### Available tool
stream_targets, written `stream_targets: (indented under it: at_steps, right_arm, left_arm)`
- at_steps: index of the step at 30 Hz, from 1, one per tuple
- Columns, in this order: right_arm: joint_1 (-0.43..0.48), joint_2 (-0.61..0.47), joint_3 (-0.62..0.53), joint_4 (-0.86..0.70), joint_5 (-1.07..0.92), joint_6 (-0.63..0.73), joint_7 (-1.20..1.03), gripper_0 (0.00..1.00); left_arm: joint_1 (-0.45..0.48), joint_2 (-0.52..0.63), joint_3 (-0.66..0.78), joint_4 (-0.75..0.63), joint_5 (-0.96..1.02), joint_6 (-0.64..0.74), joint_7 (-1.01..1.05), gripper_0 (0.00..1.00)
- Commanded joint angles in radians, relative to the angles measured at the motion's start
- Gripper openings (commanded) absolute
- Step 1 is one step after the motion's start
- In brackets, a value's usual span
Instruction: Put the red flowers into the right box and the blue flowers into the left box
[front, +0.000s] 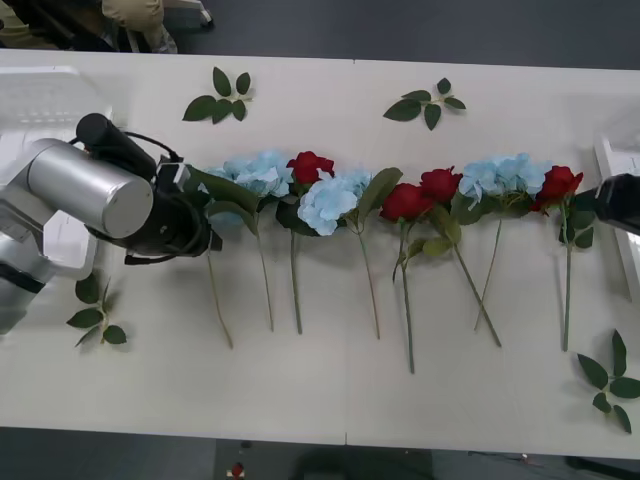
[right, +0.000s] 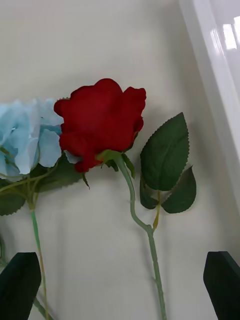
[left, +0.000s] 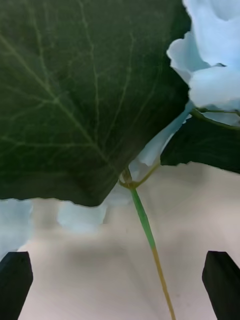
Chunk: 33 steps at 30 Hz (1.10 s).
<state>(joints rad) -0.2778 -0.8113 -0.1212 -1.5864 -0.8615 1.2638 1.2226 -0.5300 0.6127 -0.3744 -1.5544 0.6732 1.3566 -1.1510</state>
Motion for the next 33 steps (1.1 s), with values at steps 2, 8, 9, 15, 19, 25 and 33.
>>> stream_targets:
  at_steps: [2,8,9,15,19,25,33]
  right_arm:
    - [-0.032,-0.026,0.049,0.029,0.016,-0.055,0.001,0.96]
    - [-0.047,-0.028,0.104,0.062,0.029,-0.11,0.009,0.96]
    - [-0.057,-0.028,0.126,0.074,0.033,-0.123,0.014,0.96]
    - [-0.106,-0.026,0.209,0.141,0.05,-0.178,0.024,0.96]
    - [-0.135,-0.028,0.255,0.181,0.07,-0.193,0.031,0.96]
    - [-0.158,-0.026,0.302,0.223,0.11,-0.208,0.035,0.96]
    - [-0.159,-0.026,0.347,0.25,0.136,-0.239,0.037,0.96]
  left_arm:
    - [-0.077,-0.05,-0.006,0.074,-0.02,-0.01,0.002,1.0]
    - [-0.099,-0.054,-0.041,0.1,-0.041,-0.019,-0.003,1.0]
    - [-0.099,-0.054,-0.046,0.1,-0.05,-0.019,-0.003,1.0]
    - [-0.102,-0.056,-0.081,0.123,-0.078,-0.031,-0.003,1.0]
    - [-0.102,-0.059,-0.104,0.155,-0.08,-0.071,-0.003,1.0]
    - [-0.102,-0.057,-0.104,0.163,-0.076,-0.074,-0.003,1.0]
    - [-0.102,-0.06,-0.106,0.18,-0.063,-0.073,-0.003,1.0]
